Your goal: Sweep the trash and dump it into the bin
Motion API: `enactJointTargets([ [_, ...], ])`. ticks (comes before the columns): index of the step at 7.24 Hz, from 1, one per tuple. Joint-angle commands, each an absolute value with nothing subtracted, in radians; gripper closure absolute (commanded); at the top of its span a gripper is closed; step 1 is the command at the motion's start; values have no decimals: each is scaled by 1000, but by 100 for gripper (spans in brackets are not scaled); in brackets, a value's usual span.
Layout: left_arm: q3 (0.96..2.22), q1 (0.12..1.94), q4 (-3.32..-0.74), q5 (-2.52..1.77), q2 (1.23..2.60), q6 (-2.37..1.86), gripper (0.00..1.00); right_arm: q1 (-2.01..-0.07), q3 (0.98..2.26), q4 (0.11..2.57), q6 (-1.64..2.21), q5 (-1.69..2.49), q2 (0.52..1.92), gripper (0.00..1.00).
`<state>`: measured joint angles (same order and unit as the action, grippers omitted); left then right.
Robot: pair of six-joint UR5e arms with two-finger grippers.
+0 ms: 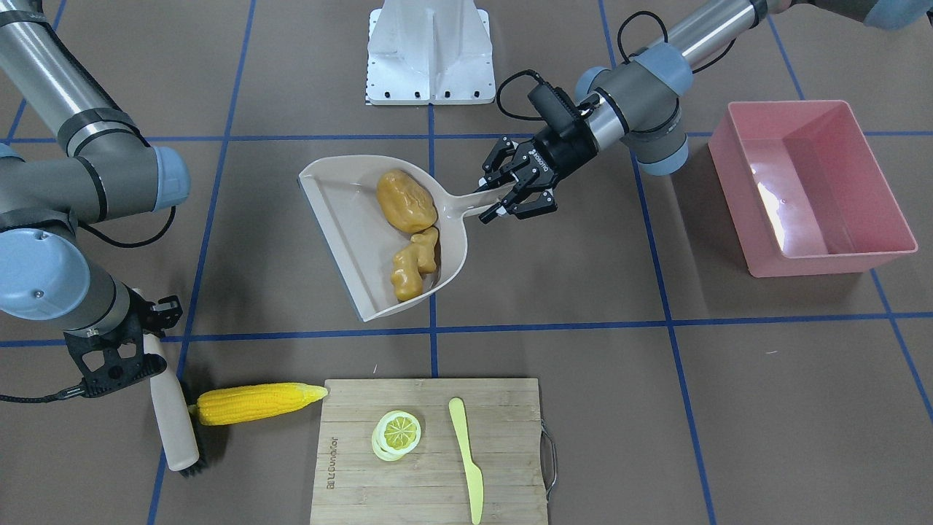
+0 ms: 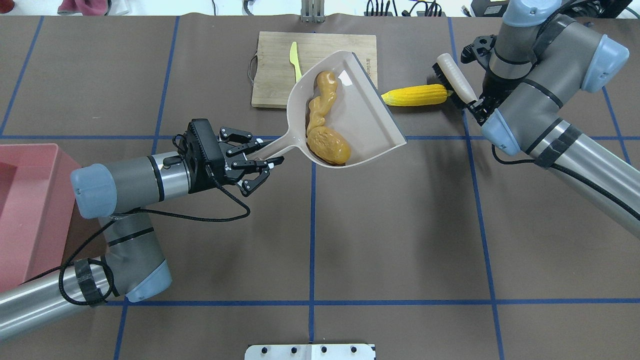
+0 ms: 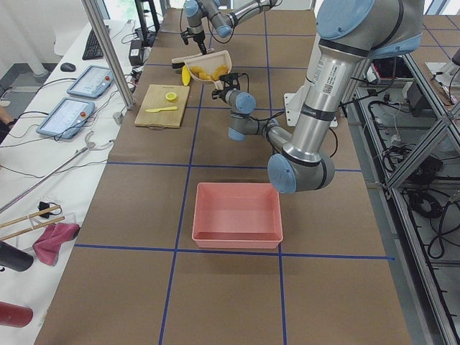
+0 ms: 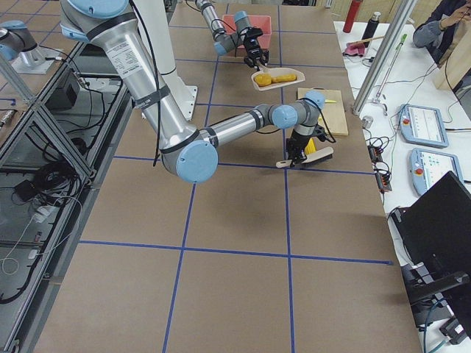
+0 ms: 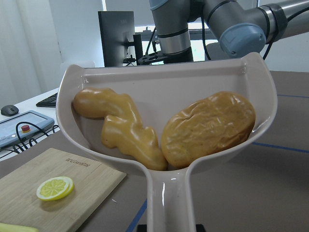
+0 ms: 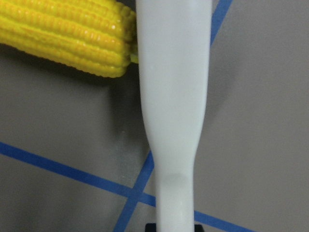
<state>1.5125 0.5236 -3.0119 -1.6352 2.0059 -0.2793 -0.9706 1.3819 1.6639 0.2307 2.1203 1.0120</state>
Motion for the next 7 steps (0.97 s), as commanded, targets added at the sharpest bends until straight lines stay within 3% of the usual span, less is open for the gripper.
enactJointTargets([
  [1, 1529, 523, -2878, -1640, 2000, -320, 100, -931, 1460, 1683, 297, 2121, 1038, 100],
  [3, 1528, 522, -2800, -1647, 2003, -351, 100, -865, 1538, 1716, 405, 2123, 1049, 100],
  [7, 1517, 509, -2770, -1647, 1999, -353, 100, -857, 1546, 1715, 413, 2172, 1060, 100],
])
